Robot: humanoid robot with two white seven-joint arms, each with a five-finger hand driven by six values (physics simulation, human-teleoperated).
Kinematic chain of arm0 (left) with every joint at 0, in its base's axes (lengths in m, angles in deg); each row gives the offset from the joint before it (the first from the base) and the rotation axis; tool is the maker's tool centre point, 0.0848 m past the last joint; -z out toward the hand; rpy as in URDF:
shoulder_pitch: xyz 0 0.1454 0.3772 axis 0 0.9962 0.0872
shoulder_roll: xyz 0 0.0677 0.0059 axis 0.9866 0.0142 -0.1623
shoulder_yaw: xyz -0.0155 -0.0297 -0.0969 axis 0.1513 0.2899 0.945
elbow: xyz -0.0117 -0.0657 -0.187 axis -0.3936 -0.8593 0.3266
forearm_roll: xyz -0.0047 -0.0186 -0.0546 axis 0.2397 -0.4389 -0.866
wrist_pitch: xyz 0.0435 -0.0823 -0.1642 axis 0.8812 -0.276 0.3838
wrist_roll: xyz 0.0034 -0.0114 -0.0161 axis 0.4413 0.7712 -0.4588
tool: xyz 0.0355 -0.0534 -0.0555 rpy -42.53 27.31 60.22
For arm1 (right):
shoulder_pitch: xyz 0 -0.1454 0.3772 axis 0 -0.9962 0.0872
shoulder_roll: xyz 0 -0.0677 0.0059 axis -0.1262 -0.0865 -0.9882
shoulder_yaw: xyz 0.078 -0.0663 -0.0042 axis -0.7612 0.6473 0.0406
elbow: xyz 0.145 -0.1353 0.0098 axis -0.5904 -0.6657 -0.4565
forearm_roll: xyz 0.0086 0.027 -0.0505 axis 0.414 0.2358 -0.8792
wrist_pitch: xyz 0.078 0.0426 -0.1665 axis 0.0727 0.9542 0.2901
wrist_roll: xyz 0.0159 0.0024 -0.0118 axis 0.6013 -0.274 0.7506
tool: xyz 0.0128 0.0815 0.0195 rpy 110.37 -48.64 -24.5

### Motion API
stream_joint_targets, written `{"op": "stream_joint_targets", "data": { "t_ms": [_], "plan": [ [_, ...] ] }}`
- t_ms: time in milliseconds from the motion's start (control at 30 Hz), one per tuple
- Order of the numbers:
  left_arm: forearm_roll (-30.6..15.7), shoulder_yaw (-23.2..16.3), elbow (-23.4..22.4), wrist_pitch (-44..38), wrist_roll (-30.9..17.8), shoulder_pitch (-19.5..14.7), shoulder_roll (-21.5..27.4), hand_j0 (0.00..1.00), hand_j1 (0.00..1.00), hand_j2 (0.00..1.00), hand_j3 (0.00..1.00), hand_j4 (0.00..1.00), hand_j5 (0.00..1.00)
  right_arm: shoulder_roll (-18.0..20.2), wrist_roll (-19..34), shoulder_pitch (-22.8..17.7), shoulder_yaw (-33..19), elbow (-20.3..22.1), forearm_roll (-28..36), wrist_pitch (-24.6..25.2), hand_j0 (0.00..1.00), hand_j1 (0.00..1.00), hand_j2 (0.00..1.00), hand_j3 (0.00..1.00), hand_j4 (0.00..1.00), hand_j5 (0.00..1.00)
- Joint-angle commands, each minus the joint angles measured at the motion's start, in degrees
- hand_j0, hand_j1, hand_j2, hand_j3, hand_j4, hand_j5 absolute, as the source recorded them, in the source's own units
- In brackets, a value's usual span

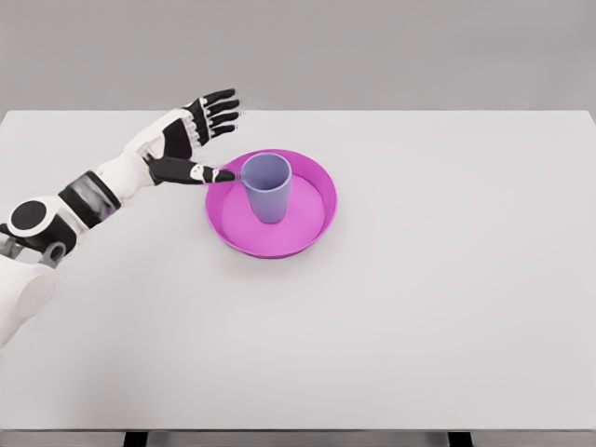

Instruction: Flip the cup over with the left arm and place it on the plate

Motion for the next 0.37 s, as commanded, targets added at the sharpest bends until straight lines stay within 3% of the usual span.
{"op": "stream_joint_targets", "data": {
  "t_ms": [0, 67, 167, 333],
  "plan": [
    [-0.3, 0.0, 5.0, 0.1, -0.4, 0.0, 9.6, 1.0, 1.0, 1.0, 1.0, 1.0, 1.0, 0.0, 0.0, 0.0, 0.0, 0.0, 0.1, 0.0, 1.0, 1.0, 1.0, 1.0, 1.0, 1.0],
    [-0.3, 0.0, 8.9, 2.5, -1.8, 1.1, 15.9, 1.0, 1.0, 1.0, 1.0, 1.0, 1.0, 0.0, 0.0, 0.0, 0.0, 0.0, 0.0, 0.0, 1.0, 1.0, 1.0, 1.0, 1.0, 1.0],
    [-0.3, 0.0, 9.3, 15.1, -6.4, 5.4, 24.1, 1.0, 1.0, 1.0, 1.0, 1.0, 1.0, 0.0, 0.0, 0.0, 0.0, 0.0, 0.0, 0.0, 1.0, 1.0, 1.0, 1.0, 1.0, 1.0],
    [-0.3, 0.1, 9.3, 16.7, -7.1, 6.9, 24.8, 1.0, 1.0, 1.0, 1.0, 1.0, 1.0, 0.0, 0.0, 0.0, 0.0, 0.0, 0.0, 0.0, 1.0, 1.0, 1.0, 1.0, 1.0, 1.0]
  ]
}}
